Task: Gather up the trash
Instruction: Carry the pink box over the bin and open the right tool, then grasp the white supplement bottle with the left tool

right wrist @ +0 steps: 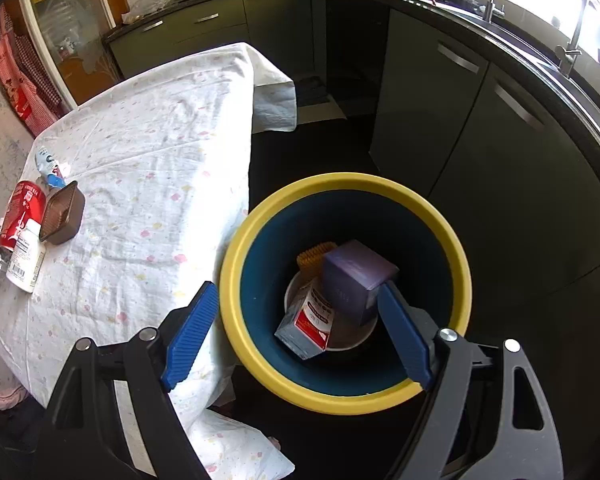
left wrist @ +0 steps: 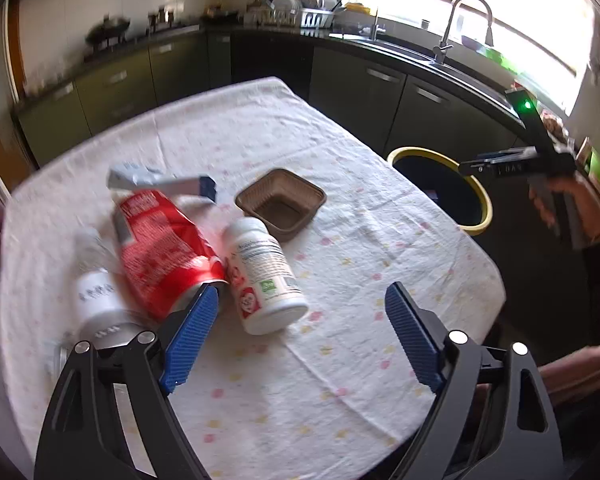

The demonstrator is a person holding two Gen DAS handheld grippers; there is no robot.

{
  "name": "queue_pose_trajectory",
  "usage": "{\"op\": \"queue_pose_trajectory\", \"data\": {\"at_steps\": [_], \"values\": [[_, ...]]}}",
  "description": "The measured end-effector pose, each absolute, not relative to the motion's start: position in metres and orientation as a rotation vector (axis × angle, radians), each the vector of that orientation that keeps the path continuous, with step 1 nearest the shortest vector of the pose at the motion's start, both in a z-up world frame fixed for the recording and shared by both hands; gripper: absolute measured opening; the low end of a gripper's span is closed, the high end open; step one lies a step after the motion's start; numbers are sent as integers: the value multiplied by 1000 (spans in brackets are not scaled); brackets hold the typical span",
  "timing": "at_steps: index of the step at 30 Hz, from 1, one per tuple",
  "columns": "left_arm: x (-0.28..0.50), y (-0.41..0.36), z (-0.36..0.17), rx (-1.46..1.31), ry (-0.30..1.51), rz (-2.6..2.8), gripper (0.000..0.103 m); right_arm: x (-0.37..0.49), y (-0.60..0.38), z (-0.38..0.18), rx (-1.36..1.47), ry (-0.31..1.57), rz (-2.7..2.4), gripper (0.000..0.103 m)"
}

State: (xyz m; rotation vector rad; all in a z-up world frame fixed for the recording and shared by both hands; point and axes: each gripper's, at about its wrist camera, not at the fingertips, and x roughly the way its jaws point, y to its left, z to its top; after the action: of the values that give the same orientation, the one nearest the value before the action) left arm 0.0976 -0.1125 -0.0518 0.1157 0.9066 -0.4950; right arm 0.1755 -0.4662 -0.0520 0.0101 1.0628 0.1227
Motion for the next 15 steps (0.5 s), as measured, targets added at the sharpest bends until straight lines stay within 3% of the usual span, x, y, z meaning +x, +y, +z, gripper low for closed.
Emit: {"op": "queue_pose_trajectory", "data": {"at_steps": [7,15], "values": [[112,-114,-72,53,1022,-468,70,172,-457,-54,1,1065,159,77],[123,-122,-84,68,1071,-405,68,173,-451,-56,1,1063,191,78]]}}
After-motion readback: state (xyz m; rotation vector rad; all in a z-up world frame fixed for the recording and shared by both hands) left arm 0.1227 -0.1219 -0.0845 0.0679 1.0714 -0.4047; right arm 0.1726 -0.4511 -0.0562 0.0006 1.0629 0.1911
